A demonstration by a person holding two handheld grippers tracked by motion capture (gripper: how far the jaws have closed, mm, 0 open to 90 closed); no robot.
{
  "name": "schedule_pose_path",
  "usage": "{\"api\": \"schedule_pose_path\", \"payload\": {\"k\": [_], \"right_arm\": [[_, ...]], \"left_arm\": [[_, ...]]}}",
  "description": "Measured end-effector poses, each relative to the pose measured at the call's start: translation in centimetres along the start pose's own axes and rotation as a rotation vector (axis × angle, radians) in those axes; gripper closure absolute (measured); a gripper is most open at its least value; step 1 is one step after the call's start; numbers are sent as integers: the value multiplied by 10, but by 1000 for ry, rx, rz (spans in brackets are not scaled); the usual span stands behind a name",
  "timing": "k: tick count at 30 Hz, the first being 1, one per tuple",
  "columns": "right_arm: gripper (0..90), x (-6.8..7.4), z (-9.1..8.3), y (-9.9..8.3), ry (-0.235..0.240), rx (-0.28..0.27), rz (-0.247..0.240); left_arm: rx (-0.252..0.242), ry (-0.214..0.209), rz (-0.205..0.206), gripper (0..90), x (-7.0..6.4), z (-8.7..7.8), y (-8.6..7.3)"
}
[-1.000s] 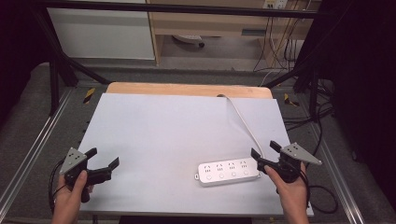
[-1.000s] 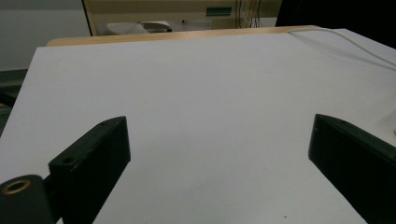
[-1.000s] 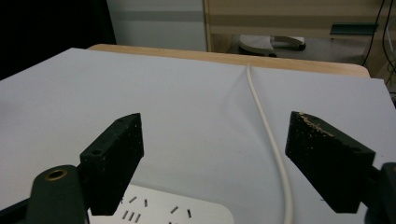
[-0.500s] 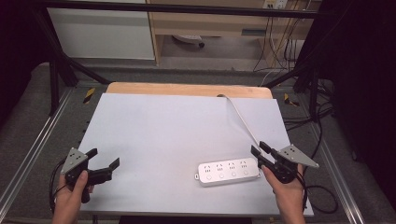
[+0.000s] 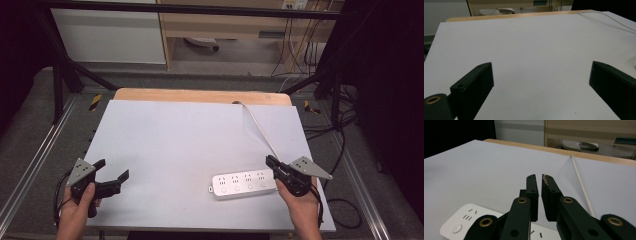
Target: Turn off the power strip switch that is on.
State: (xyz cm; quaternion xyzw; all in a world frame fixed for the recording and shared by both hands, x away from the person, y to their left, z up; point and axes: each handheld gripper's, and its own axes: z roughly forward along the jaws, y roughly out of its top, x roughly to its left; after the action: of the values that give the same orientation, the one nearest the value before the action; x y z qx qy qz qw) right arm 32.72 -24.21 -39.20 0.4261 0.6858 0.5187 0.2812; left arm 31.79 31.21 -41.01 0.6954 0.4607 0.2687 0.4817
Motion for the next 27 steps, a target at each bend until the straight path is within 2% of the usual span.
{"api": "schedule_pose_path", "payload": {"k": [8,18,27], "right_arm": [[898,4,6,-6,25,24,5],[900,10,11,-13,45,65,-10],[900,17,15,-25,72,149,-38]], "left_arm": [[3,0,1,55,0,0,0],[4,0,1,55,0,0,0],[4,4,-1,55,0,-1,0]]}}
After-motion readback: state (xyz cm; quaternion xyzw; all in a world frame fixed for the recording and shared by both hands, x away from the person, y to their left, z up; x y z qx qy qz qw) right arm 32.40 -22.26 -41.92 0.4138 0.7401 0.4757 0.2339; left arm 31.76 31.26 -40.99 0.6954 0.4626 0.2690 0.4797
